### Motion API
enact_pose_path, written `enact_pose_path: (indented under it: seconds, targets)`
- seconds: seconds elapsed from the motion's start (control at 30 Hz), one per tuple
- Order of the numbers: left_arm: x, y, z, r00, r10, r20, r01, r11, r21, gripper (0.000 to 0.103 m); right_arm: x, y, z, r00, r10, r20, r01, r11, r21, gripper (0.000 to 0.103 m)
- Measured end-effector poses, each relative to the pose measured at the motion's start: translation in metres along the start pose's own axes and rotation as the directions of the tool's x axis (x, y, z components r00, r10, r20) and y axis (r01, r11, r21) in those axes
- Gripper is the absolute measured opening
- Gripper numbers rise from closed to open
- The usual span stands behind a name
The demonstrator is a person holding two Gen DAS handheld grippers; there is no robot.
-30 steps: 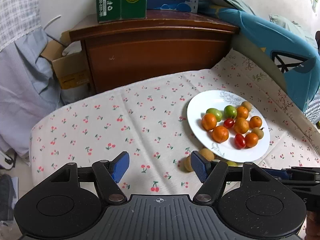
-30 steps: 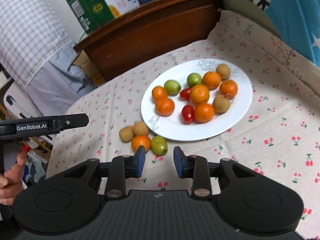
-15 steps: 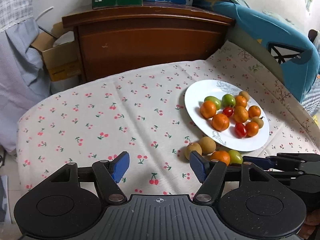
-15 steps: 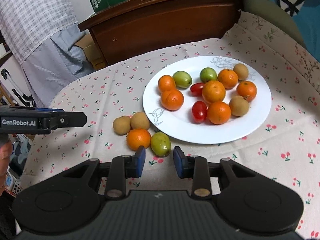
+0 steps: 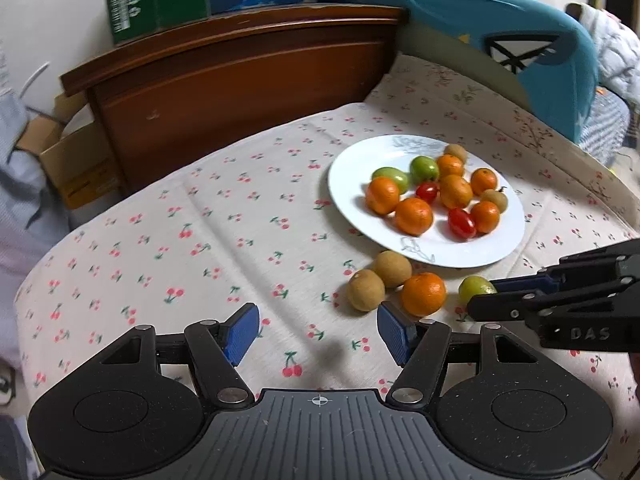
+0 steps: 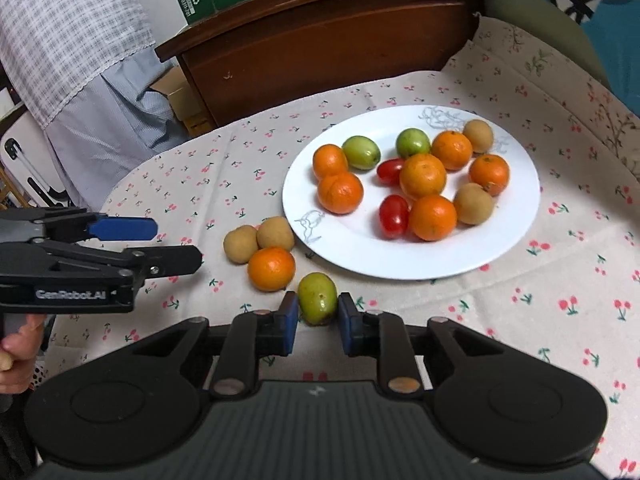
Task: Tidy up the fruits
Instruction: 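Grasp a green lime with the right gripper while the left gripper grasps a kiwi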
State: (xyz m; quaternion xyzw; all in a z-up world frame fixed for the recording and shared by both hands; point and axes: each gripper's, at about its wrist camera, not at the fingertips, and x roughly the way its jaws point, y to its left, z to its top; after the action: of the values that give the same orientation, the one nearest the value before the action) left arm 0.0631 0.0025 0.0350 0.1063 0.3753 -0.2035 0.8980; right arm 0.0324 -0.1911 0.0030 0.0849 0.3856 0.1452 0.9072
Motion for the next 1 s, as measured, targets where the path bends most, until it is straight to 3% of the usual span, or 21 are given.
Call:
enact_pose_path:
  seconds: [0.3, 0.37, 0.6, 0.67, 1.0]
  targets:
    - [0.017, -0.01, 0.002, 0.998, -0.069, -0.009, 0.069, 0.989, 0.132, 0.062, -0.008, -0.008, -0.001, 1.0, -0.011, 0.003, 0.011, 0.999, 0.04, 0.021]
    - [0.021, -0.008, 0.003, 0.995, -0.096, -0.019, 0.097, 0.984, 0.148, 0.056, -0.008, -0.009, -0.001, 1.0, -0.013, 0.002, 0.013, 0.999, 0.045, 0.021]
    - [0.034, -0.004, 0.007, 0.984, -0.176, -0.038, 0.18, 0.964, 0.196, 0.052, -0.007, -0.011, 0.0, 1.0, -0.01, -0.003, 0.011, 0.998, 0.064, 0.021]
    - [0.037, -0.002, 0.008, 0.979, -0.201, -0.039, 0.205, 0.956, 0.208, 0.042, -0.007, -0.012, 0.0, 1.0, -0.01, -0.004, 0.01, 0.998, 0.069, 0.022]
    - [0.045, -0.004, 0.011, 0.966, -0.255, -0.048, 0.259, 0.934, 0.246, 0.029, -0.004, -0.012, 0.0, 1.0, -0.003, -0.005, 0.003, 0.997, 0.077, 0.022]
